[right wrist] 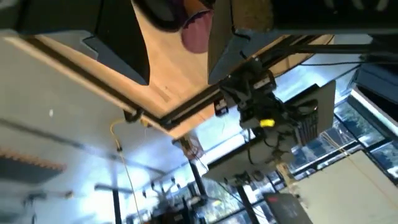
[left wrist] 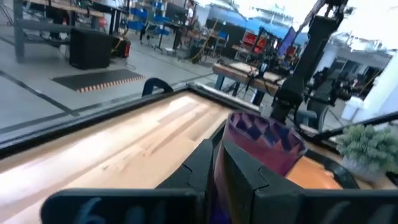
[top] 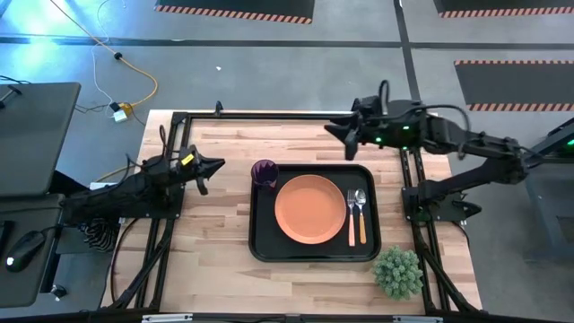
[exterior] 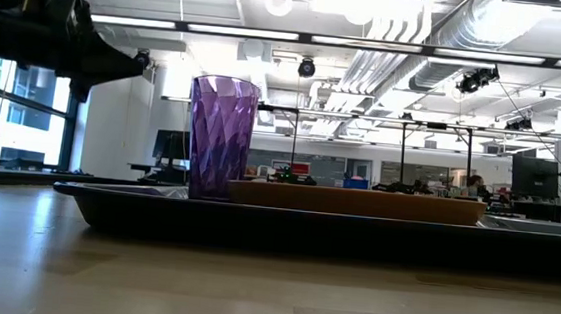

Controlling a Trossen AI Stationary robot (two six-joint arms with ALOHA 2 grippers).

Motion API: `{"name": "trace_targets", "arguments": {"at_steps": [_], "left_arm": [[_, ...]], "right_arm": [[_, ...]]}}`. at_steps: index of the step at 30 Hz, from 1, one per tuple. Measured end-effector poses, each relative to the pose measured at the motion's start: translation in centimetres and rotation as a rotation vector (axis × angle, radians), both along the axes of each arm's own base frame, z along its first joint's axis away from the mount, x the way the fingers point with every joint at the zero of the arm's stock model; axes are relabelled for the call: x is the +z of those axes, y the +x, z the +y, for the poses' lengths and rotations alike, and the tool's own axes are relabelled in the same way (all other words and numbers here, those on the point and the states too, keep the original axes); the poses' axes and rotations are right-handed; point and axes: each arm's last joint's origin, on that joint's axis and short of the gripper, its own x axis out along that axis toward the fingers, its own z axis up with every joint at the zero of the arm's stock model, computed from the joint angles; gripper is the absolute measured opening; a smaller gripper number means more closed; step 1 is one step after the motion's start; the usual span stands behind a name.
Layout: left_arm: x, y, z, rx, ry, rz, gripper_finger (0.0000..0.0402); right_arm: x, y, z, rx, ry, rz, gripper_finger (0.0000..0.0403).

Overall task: Pick and place plate/cup/fork/spoon on tray
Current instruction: Return to Home Position

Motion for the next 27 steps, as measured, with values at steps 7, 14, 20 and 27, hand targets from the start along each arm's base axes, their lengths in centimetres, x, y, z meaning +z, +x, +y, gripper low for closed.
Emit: {"name": "trace_targets", "arguments": {"at_steps": [7, 14, 20, 27], "left_arm": [[-0.5, 0.4, 0.1, -0.023, 0.029, 0.076, 0.0023], [-0.6, 0.5, 0.1, -0.024, 0.05, 0.1, 0.0023], [-0.6, 0.5, 0.1, -0.024, 0.051, 0.1, 0.0023], [-0.6, 0.5, 0.1, -0.024, 0.051, 0.1, 0.0023]], "right_arm": [[2.0, -4.5, 0.5, 0.042, -0.191, -0.002, 0.0154], [-1.1, -10.4, 0.7, -0.082, -0.249, -0.011, 0.0154], [-5.6, -12.7, 1.0, -0.093, -0.23, -0.189, 0.0154], [-10.9, -13.9, 1.5, 0.052, -0.216, -0.235, 0.0154]]}}
